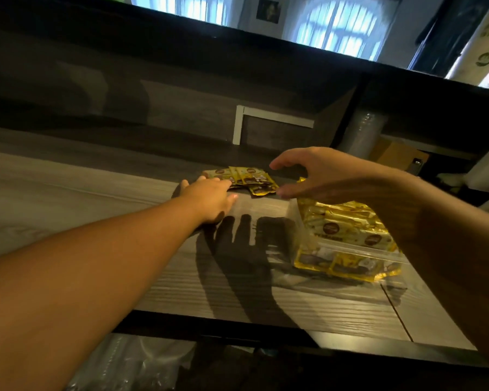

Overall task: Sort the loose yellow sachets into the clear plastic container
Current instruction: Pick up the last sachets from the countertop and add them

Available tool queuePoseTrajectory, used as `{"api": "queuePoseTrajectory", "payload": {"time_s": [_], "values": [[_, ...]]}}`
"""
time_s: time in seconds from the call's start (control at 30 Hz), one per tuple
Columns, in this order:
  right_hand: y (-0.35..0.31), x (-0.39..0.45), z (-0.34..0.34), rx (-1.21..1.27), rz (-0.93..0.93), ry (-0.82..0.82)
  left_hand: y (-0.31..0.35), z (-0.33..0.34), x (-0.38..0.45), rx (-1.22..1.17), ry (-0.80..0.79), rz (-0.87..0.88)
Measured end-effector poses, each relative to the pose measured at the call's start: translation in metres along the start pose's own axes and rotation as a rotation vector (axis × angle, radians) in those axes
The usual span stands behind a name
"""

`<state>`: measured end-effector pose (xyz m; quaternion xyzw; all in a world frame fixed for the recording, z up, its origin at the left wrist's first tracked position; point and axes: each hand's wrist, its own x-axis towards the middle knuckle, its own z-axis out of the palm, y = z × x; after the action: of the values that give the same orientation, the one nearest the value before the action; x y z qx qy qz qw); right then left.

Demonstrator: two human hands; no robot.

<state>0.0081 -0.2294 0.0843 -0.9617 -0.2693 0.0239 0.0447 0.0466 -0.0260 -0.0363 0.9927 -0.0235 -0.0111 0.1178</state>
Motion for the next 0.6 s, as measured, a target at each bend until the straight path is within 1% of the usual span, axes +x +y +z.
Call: {"api": "queuePoseTrajectory", "payload": {"time_s": [0.1,0.17,0.23,0.33,0.37,0.43,0.5,0.53,0.6], "values": [[-0.006,0.014,0.004,-0.052,-0.014,-0.019,0.001,-0.002,0.0,0.029,0.165,-0.005],[-0.009,0.025,0.007,-0.076,-0.001,-0.011,-0.003,-0.003,-0.002,0.061,0.228,0.001],[-0.015,0.037,0.01,-0.071,0.022,-0.006,-0.011,-0.003,-0.007,0.061,0.198,0.002],[-0.029,0.06,0.02,-0.072,0.076,0.0,-0.025,-0.01,-0.02,-0.043,0.07,-0.014],[-0.035,0.069,0.023,-0.083,0.1,0.0,-0.028,-0.012,-0.025,-0.067,0.056,-0.008],[-0.048,0.084,0.03,-0.118,0.158,-0.039,-0.033,-0.015,-0.036,-0.116,0.081,0.014],[-0.059,0.098,0.037,-0.13,0.216,-0.094,-0.037,-0.016,-0.048,-0.214,0.146,0.029],[-0.062,0.104,0.041,-0.121,0.249,-0.113,-0.039,-0.014,-0.053,-0.286,0.207,0.041],[-0.065,0.116,0.049,-0.092,0.324,-0.133,-0.044,-0.012,-0.062,-0.463,0.417,0.071]]}}
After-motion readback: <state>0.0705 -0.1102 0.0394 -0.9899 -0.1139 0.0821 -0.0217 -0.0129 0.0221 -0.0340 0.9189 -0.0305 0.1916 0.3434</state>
